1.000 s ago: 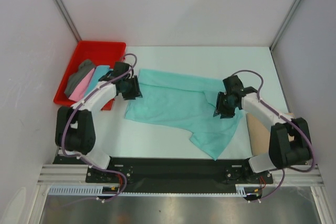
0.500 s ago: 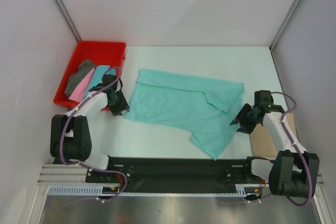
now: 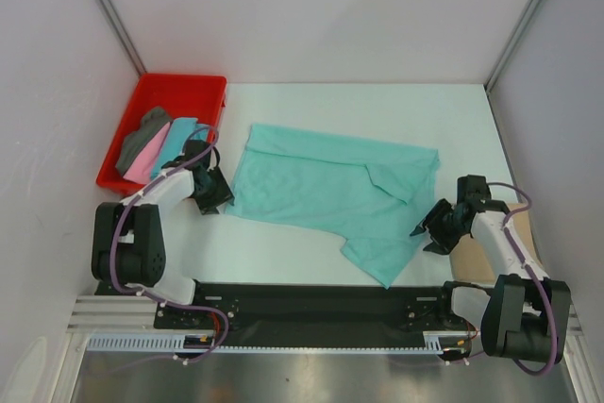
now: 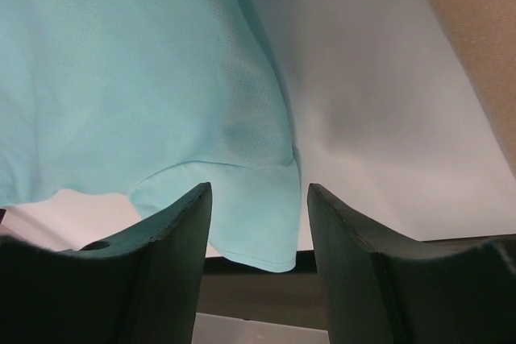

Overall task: Fold and stack the t-shirts
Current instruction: Fold the tshirt

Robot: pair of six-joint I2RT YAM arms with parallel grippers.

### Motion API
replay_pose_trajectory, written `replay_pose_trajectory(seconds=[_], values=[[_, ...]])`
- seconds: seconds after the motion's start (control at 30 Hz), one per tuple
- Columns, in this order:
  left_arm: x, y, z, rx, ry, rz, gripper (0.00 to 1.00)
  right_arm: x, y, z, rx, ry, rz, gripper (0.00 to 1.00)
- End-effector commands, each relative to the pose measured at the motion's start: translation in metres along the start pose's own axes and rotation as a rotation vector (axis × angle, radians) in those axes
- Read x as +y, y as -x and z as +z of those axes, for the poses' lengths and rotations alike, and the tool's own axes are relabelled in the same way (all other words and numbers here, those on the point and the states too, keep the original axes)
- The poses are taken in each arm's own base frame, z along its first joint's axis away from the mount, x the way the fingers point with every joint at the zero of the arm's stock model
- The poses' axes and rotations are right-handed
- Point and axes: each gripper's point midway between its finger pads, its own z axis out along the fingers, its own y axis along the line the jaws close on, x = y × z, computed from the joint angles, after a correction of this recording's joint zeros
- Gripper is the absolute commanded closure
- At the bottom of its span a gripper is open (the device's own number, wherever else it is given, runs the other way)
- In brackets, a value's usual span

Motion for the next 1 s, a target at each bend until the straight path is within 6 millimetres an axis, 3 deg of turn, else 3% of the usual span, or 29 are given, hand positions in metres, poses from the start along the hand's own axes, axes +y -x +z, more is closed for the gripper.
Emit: replay_pose_trajectory(seconds=[0.0, 0.43, 0.67, 0.97], values=[[-0.001, 0.003, 0.005, 0.002, -0.014, -0.022, 0.47, 0.000, 0.001, 0.003, -0.001, 0.003, 0.034, 0.43], [0.004, -0.012, 0.019, 0.057, -0.013, -0.037, 0.51, -0.003, -0.002, 0.015, 0.010, -0.030, 0.030, 0.48], [0.009, -0.012, 0.023, 0.061, 0.009, -0.044, 0.65, -0.009, -0.005, 0.021, -0.002, -0.093, 0.008, 0.50], [0.008, -0.012, 0.025, 0.067, -0.003, -0.048, 0.83, -0.014, 0.006, 0.032, -0.055, -0.120, 0.007, 0.55]])
